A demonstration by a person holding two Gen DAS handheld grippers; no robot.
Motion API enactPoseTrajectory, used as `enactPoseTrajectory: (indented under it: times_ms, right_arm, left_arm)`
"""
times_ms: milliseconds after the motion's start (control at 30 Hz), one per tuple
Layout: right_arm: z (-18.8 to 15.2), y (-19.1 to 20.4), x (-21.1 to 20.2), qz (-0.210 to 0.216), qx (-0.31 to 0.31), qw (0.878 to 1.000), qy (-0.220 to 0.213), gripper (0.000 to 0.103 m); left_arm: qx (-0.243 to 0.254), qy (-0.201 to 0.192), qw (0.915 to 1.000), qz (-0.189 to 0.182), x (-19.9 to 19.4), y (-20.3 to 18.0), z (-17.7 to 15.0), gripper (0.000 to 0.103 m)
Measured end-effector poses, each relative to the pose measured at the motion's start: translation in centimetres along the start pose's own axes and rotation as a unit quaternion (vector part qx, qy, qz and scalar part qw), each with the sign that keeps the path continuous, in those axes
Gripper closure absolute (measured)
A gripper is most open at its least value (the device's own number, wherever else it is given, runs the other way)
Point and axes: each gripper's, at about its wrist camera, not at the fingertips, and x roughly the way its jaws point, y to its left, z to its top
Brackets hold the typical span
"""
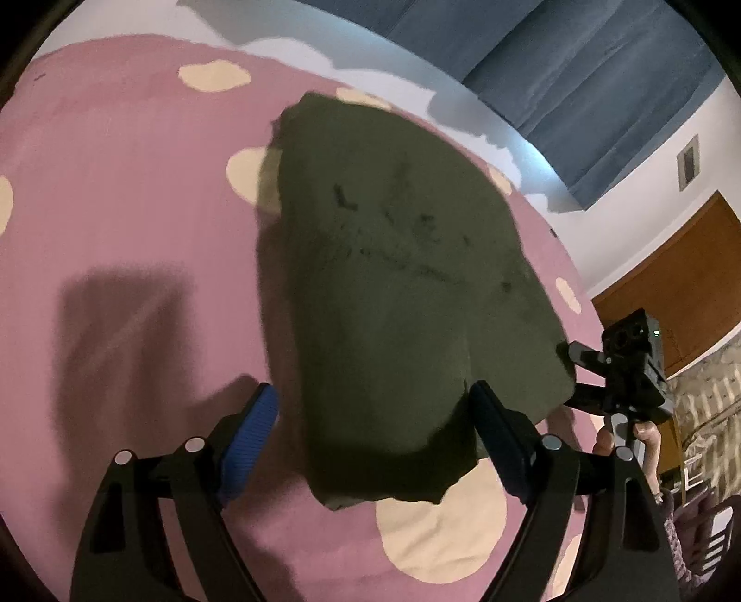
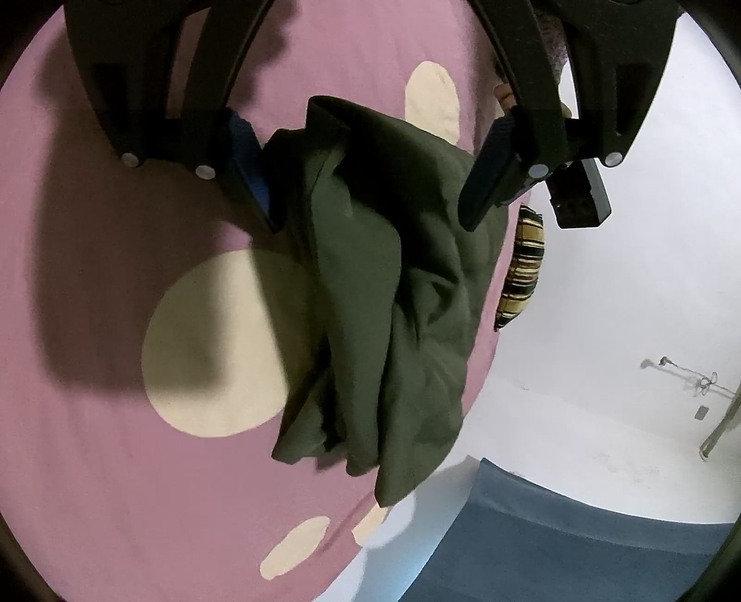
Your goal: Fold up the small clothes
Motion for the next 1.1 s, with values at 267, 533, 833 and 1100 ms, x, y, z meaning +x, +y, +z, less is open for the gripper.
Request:
enactPoseTrajectory:
  times_ms: [267,533,833,1100]
  right_arm:
    - [-0.8,0.9,0.2,0.02,0.001,1.0,0.019,0.084]
    - [-1.9,0.4,0.4,0.031,0.006,0.999,0.023,0.086]
    - [-2.0,-2.2,1.2,0.072,0.045,0.996,0.02,0.085]
    - [-1.7,-2.3,1.0,0.079,0.046,0.996,0.018,0.085]
  left_arm:
    - [0.024,0.018,0.9995,0.011,0.0,-0.9,0.6,0.049]
    - [0.036,0.013,0.9991,0.02,0.0,0.2,-0.2,0.049]
    - [0.055,-0.001,0.9982,0.024,0.4,0.1,-0.2,0.046]
    - [0.055,-0.007,0.9981,0.025,0.5,-0.1,-0.5,0.043]
